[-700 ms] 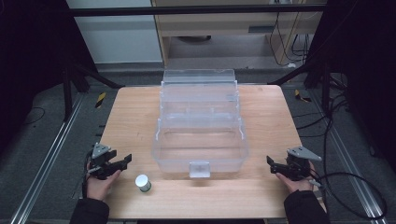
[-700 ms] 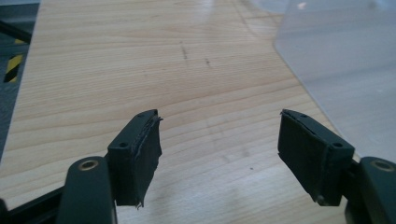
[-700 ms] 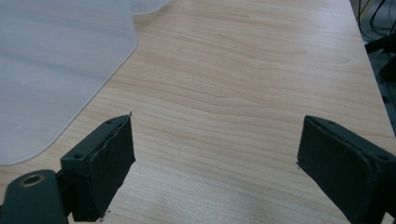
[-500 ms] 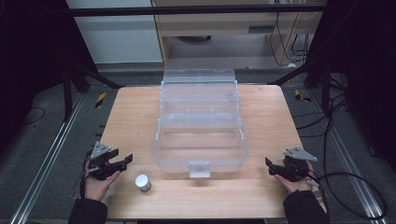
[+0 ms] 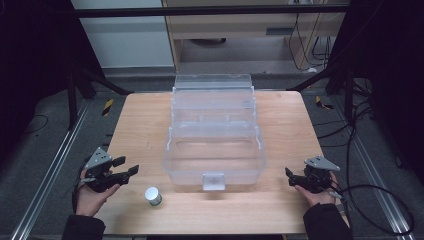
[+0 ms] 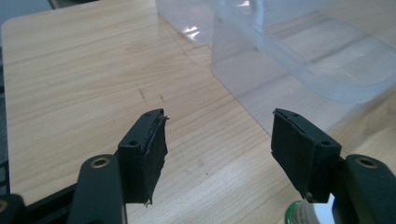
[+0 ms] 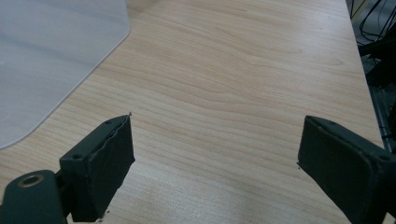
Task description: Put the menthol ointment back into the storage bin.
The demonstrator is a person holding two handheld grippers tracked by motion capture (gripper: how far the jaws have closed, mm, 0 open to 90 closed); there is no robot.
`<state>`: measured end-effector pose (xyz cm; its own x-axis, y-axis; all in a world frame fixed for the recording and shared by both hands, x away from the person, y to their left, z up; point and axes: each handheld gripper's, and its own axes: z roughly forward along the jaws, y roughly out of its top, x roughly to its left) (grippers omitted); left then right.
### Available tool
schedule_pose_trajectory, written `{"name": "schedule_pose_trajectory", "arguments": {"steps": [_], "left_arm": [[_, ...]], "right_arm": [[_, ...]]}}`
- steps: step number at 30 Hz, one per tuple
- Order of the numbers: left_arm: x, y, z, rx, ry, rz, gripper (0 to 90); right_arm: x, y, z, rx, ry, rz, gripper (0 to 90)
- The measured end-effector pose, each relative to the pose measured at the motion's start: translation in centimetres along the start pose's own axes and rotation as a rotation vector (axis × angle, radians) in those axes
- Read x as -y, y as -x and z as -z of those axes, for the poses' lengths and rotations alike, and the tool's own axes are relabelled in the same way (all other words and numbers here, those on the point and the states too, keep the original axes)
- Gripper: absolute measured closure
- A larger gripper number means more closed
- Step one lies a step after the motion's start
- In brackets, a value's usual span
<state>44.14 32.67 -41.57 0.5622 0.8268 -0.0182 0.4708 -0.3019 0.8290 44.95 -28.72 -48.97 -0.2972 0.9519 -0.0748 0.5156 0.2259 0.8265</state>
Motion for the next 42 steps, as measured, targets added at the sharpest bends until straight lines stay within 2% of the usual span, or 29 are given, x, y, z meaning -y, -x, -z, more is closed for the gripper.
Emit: {"name": "schedule_pose_trajectory", "arguments": {"steps": [3, 4, 5, 8, 13, 15, 20, 24, 26, 27, 28, 32, 35, 37, 38, 39, 40, 41, 42], "left_arm": [[-0.8, 0.0, 0.6, 0.016, -0.032, -0.067, 33.5], [-0.8, 0.0, 0.6, 0.016, -0.032, -0.067, 33.1], [-1.1, 0.1, 0.8, 0.026, -0.048, -0.095, 33.1], [-1.6, 0.2, 1.1, 0.044, -0.071, -0.133, 32.3], [-2.6, 0.3, 1.5, 0.098, -0.116, -0.208, 30.7], [-2.9, 0.4, 1.5, 0.126, -0.146, -0.250, 30.3], [-3.3, 0.8, 1.3, 0.168, -0.196, -0.308, 30.0], [-3.4, 1.1, 1.1, 0.169, -0.237, -0.349, 28.4], [-3.4, 1.2, 0.9, 0.182, -0.252, -0.363, 27.7], [-3.4, 1.4, 0.8, 0.193, -0.265, -0.386, 27.6], [-3.4, 1.4, 0.8, 0.193, -0.265, -0.386, 27.6], [-3.4, 2.1, 0.4, 0.249, -0.323, -0.455, 27.2], [-3.4, 2.3, 0.2, 0.281, -0.344, -0.469, 26.8], [-3.5, 2.7, 0.0, 0.304, -0.364, -0.504, 26.8], [-3.5, 2.7, 0.0, 0.304, -0.364, -0.504, 26.8], [-3.5, 3.0, -0.1, 0.321, -0.371, -0.524, 26.8], [-3.5, 3.0, -0.1, 0.321, -0.371, -0.524, 26.8], [-3.6, 3.3, -0.3, 0.333, -0.377, -0.548, 26.8], [-3.6, 3.3, -0.3, 0.333, -0.377, -0.548, 27.0]], "right_arm": [[-0.2, 0.2, 0.2, 0.007, 0.010, -0.004, 10.8], [-0.2, 0.2, 0.2, 0.007, 0.010, -0.004, 10.8], [-0.2, 0.2, 0.2, 0.004, 0.009, -0.002, 10.9], [-0.2, 0.2, 0.1, 0.003, 0.004, 0.012, 11.0], [-0.2, 0.2, 0.0, 0.002, 0.002, 0.026, 11.5], [-0.2, 0.2, 0.1, 0.002, 0.002, 0.026, 11.8], [-0.1, 0.2, -0.1, -0.002, -0.014, 0.030, 13.0], [-0.1, 0.2, -0.2, -0.009, -0.023, 0.039, 13.2], [-0.1, 0.2, -0.2, -0.011, -0.021, 0.039, 13.4], [-0.1, 0.2, -0.2, -0.004, -0.021, 0.040, 14.2], [-0.1, 0.3, -0.2, -0.005, -0.024, 0.039, 14.2], [0.0, 0.2, -0.2, -0.007, -0.033, 0.045, 14.2], [0.0, 0.2, -0.3, -0.008, -0.041, 0.045, 14.2], [0.0, 0.2, -0.4, -0.012, -0.045, 0.047, 14.2], [0.0, 0.2, -0.4, -0.012, -0.045, 0.047, 14.2], [0.0, 0.2, -0.4, -0.013, -0.048, 0.042, 14.3], [0.0, 0.2, -0.4, -0.013, -0.048, 0.042, 14.3], [0.0, 0.1, -0.4, -0.014, -0.052, 0.039, 14.3], [0.0, 0.1, -0.4, -0.014, -0.052, 0.039, 14.3]]}}
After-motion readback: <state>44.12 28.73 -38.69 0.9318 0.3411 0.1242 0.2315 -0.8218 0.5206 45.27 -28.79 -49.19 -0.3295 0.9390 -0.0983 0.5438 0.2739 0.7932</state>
